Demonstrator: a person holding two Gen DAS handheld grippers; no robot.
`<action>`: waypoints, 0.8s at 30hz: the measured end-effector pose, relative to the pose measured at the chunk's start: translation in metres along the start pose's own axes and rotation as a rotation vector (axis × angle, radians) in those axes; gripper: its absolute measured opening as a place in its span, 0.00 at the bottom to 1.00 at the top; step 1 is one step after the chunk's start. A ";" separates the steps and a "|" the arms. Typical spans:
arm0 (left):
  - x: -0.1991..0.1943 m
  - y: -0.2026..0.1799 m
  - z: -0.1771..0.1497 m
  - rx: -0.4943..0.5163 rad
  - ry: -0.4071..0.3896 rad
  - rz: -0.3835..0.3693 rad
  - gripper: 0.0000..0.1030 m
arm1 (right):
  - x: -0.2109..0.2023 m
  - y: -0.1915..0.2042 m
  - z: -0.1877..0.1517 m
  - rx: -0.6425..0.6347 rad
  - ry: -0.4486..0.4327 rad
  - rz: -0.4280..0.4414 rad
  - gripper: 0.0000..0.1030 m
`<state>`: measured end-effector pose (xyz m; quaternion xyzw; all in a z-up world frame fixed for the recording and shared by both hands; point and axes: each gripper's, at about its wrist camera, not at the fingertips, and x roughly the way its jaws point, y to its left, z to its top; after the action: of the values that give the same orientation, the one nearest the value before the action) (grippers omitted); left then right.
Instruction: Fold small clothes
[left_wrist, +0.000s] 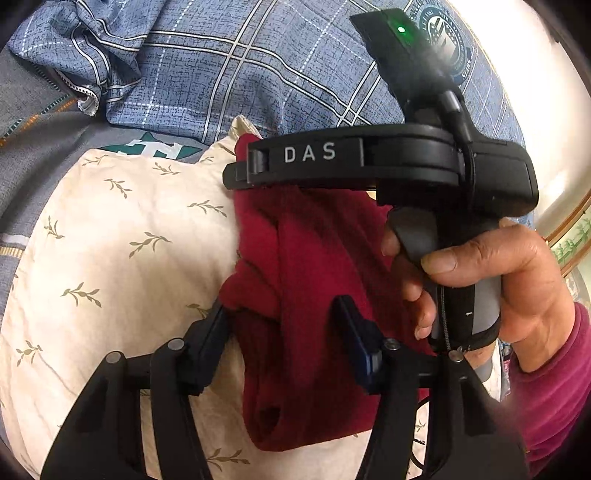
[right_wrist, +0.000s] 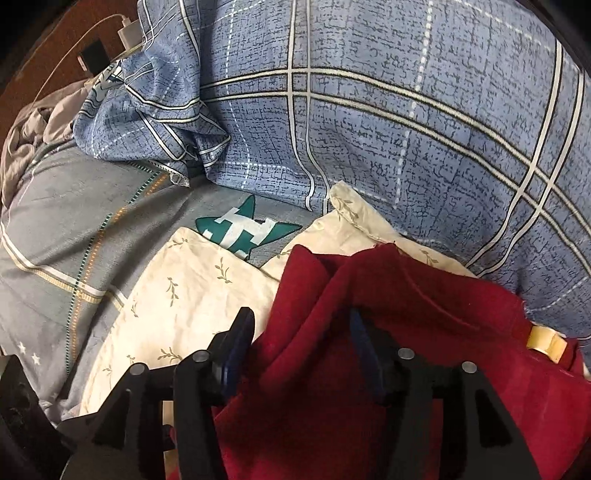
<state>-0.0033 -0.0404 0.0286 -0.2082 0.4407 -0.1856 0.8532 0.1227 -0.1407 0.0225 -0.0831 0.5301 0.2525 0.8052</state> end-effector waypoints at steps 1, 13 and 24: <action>0.000 0.000 0.000 0.001 0.000 0.001 0.56 | 0.000 0.000 0.001 0.003 0.005 -0.008 0.54; 0.000 -0.002 0.000 0.013 0.003 -0.022 0.69 | -0.001 0.011 0.005 -0.031 0.028 -0.091 0.53; 0.006 -0.009 0.001 0.027 0.000 -0.010 0.75 | 0.002 0.021 0.004 -0.101 0.020 -0.123 0.29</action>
<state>-0.0004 -0.0506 0.0302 -0.1987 0.4370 -0.1957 0.8551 0.1159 -0.1204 0.0255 -0.1587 0.5184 0.2280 0.8087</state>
